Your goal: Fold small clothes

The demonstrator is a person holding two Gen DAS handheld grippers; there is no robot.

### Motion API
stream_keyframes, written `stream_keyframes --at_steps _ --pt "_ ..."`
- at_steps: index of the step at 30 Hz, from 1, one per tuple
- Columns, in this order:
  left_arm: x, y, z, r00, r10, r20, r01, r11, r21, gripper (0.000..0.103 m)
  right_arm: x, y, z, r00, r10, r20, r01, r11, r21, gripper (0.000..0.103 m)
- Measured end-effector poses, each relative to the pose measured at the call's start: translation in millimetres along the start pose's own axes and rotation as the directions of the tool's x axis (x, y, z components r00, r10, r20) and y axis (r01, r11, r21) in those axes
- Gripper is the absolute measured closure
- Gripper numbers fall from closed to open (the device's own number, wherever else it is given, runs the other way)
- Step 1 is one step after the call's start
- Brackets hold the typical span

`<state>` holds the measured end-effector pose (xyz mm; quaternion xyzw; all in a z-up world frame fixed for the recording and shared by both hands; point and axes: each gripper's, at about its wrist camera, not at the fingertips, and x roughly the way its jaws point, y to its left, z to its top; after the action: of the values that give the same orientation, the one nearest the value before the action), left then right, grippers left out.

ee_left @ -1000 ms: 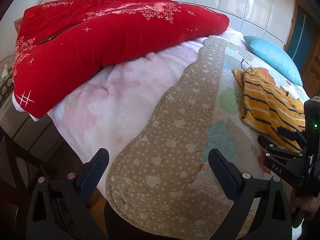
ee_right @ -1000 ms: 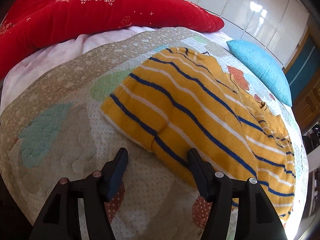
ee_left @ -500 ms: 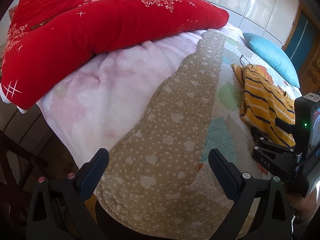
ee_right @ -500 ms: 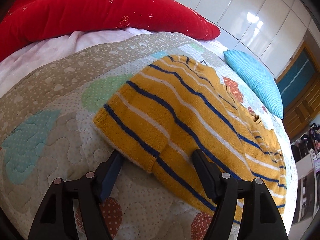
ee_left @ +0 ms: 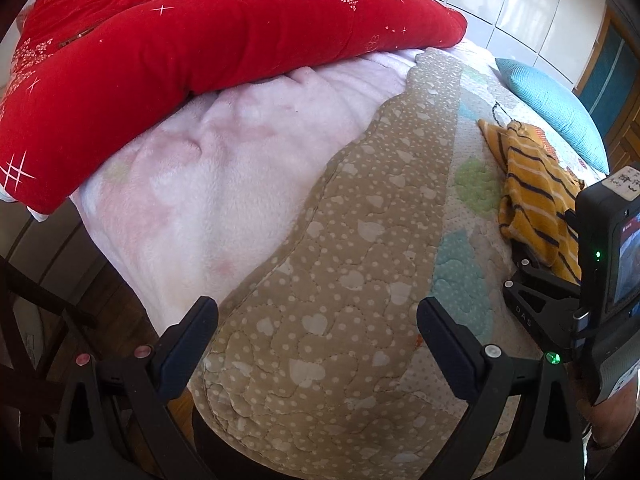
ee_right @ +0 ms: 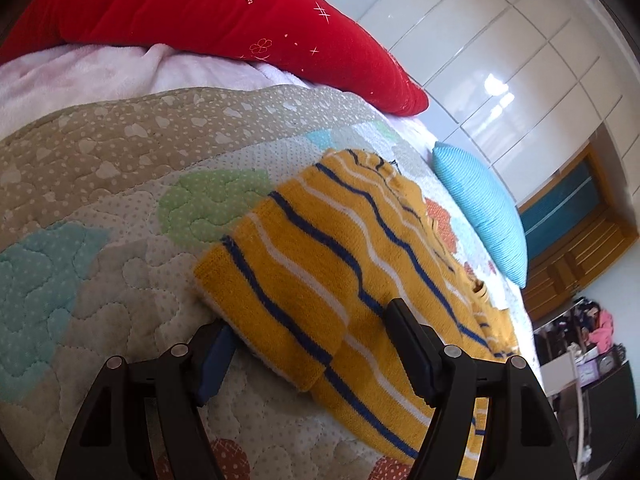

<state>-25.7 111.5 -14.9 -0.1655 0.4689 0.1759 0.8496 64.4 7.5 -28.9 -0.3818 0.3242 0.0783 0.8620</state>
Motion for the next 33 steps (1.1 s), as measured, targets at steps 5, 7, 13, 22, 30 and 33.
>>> stream_keyframes --at_steps 5,7,13,22,30,33 --pt "1 6 0 1.000 -0.001 -0.001 0.001 1.000 -0.022 0.004 6 10 11 0.996 -0.093 -0.008 0.093 0.995 -0.047 0.024" --pt "0 8 2 1.000 -0.005 0.005 0.005 0.999 -0.032 0.004 12 11 19 0.993 -0.115 -0.018 0.114 0.992 -0.054 0.024" --pt "-2 9 3 1.000 -0.003 0.012 0.003 0.999 -0.043 0.004 34 15 44 0.985 -0.168 -0.028 0.166 0.983 -0.074 0.024" --pt "-33 -4 0 0.998 0.008 0.063 -0.006 1.000 -0.022 0.004 35 -12 56 1.000 -0.015 0.000 0.015 0.999 0.032 0.080" --pt "-65 -53 1 0.993 -0.035 0.116 0.030 0.999 0.043 0.004 -26 -218 -13 0.992 0.020 0.123 -0.087 0.821 0.565 0.084" --pt "-69 -88 -4 0.991 -0.079 0.106 0.067 0.991 0.113 0.004 -27 -285 -91 0.996 0.024 0.087 -0.081 0.671 0.737 0.086"
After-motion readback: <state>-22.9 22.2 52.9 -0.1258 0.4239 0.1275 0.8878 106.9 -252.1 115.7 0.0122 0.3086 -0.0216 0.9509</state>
